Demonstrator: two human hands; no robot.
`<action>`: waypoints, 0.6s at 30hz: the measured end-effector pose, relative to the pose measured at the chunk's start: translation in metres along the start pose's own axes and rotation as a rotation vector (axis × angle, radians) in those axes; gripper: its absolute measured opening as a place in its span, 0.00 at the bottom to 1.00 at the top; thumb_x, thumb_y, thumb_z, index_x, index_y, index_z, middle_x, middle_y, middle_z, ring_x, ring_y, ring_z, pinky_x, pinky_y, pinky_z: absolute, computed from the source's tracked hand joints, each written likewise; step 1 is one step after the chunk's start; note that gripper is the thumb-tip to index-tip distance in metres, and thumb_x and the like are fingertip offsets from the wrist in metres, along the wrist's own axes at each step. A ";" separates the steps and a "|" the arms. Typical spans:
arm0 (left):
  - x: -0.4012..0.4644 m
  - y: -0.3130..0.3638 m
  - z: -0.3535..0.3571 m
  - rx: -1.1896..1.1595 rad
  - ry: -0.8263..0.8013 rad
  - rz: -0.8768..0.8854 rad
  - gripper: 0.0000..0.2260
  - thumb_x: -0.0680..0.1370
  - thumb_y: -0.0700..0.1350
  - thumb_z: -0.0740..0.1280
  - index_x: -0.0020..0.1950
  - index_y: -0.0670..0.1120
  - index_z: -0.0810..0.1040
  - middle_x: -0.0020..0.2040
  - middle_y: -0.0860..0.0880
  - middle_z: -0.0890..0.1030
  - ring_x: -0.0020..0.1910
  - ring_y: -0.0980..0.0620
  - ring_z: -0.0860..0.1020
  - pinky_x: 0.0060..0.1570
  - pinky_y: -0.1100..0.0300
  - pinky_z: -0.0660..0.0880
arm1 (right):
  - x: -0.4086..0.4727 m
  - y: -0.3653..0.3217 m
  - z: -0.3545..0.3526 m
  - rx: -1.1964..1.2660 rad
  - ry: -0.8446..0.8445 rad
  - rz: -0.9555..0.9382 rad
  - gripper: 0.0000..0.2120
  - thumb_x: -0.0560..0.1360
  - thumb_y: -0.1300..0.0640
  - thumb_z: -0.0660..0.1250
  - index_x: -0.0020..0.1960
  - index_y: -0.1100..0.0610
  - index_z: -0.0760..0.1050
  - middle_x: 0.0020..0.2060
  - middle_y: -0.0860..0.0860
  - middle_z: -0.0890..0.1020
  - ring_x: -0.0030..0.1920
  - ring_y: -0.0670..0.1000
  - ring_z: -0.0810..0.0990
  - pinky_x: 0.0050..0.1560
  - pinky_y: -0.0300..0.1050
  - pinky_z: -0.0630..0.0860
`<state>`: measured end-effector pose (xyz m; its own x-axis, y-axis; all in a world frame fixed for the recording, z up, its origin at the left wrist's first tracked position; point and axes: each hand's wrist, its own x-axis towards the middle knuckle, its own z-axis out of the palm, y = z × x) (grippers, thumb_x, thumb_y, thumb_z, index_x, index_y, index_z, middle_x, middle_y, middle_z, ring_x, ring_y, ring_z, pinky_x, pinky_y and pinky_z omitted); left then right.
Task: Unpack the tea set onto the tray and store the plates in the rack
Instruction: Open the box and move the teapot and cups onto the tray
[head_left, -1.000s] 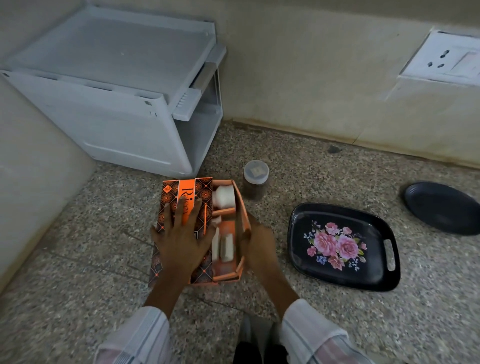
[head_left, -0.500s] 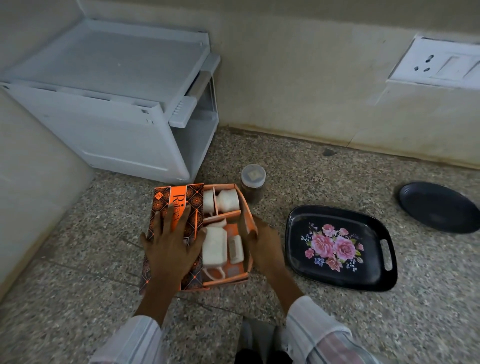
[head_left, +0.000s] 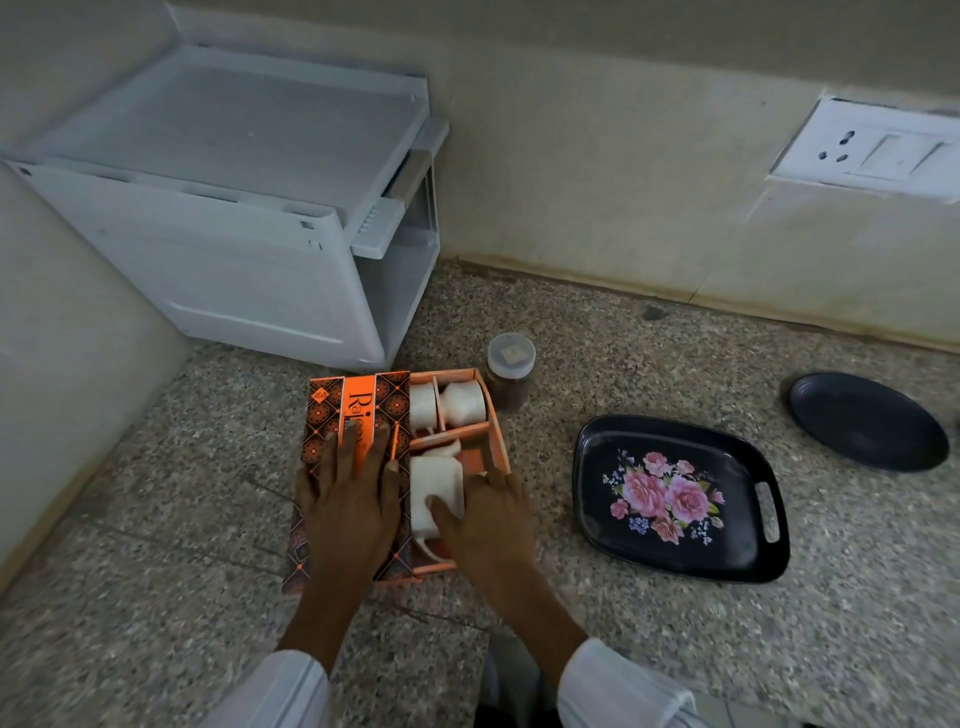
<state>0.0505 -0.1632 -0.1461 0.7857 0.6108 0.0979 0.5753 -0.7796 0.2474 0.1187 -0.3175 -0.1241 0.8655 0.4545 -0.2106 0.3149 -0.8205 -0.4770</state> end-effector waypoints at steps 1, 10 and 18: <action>0.000 0.000 -0.001 0.004 -0.002 -0.002 0.23 0.82 0.58 0.49 0.78 0.60 0.60 0.80 0.49 0.61 0.79 0.45 0.58 0.74 0.37 0.54 | 0.000 -0.002 0.000 0.016 -0.008 0.020 0.30 0.74 0.33 0.60 0.63 0.55 0.76 0.70 0.52 0.72 0.65 0.58 0.71 0.65 0.54 0.70; 0.000 -0.003 0.002 -0.025 0.022 0.017 0.22 0.82 0.56 0.50 0.77 0.60 0.63 0.79 0.48 0.63 0.78 0.45 0.60 0.74 0.37 0.54 | -0.007 -0.024 -0.007 0.229 -0.029 0.041 0.21 0.73 0.46 0.68 0.61 0.56 0.74 0.67 0.56 0.65 0.63 0.60 0.73 0.59 0.49 0.73; 0.006 0.024 -0.002 -0.093 0.134 0.137 0.22 0.82 0.54 0.51 0.75 0.53 0.69 0.76 0.45 0.68 0.75 0.40 0.65 0.72 0.39 0.58 | -0.003 0.007 -0.066 0.256 0.160 0.079 0.25 0.63 0.38 0.69 0.53 0.54 0.78 0.55 0.53 0.74 0.54 0.56 0.77 0.52 0.46 0.76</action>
<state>0.0686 -0.1786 -0.1380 0.8140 0.5181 0.2626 0.4372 -0.8442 0.3102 0.1442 -0.3469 -0.0705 0.9401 0.3160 -0.1277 0.1538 -0.7279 -0.6682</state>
